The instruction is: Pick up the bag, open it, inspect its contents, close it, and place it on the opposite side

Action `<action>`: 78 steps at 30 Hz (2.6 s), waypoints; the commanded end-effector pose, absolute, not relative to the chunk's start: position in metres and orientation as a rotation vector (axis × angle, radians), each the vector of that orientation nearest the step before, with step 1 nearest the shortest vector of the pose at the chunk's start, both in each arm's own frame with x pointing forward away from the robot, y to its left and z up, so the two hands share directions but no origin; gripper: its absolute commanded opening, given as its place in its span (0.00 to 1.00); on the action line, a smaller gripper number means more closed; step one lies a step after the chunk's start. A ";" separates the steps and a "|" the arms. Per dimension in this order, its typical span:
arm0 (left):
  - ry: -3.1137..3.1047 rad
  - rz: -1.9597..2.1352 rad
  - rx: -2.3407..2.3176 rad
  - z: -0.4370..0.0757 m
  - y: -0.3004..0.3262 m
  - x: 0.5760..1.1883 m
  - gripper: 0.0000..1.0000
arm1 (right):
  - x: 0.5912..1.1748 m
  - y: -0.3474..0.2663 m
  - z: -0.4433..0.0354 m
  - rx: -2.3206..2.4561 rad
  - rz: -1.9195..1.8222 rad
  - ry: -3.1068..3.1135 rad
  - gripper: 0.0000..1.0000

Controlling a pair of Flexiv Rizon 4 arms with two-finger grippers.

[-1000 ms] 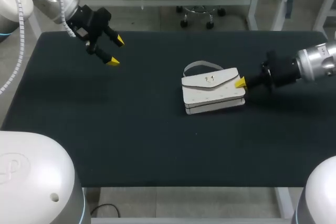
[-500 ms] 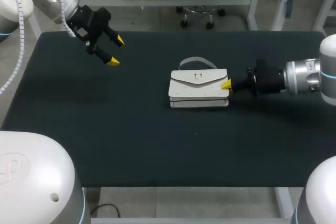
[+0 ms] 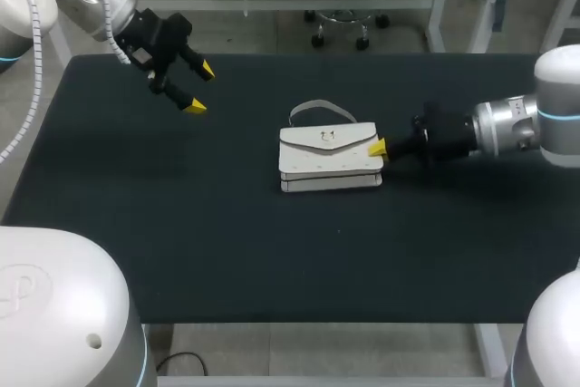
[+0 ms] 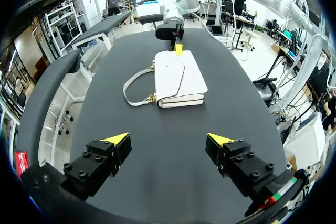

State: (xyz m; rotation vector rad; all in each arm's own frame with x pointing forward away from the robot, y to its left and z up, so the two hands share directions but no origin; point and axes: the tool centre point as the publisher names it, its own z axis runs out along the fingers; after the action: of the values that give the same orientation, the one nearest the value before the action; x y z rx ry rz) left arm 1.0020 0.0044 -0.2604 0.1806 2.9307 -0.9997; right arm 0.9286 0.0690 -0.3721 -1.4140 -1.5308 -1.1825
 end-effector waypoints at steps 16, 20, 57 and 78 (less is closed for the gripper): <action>2.927 -1.002 0.181 -0.262 0.004 1.002 1.00 | 0.924 0.080 -0.376 -1.431 -1.192 -1.478 0.49; 2.927 -1.002 0.181 -0.262 0.004 1.002 1.00 | 0.926 0.079 -0.374 -1.428 -1.172 -1.494 0.49; 2.927 -1.002 0.181 -0.262 0.004 1.002 1.00 | 0.911 0.029 -0.289 -1.291 -1.125 -2.313 1.00; 2.927 -1.002 0.181 -0.262 0.004 1.002 1.00 | 0.880 0.056 -0.268 -0.832 -0.718 -3.271 1.00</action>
State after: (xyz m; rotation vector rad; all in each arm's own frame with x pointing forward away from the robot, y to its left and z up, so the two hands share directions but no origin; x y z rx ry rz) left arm 1.0020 0.0044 -0.2604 0.1806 2.9306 -0.9997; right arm 0.8860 0.0514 -0.2713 -0.7914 -2.7440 -0.9505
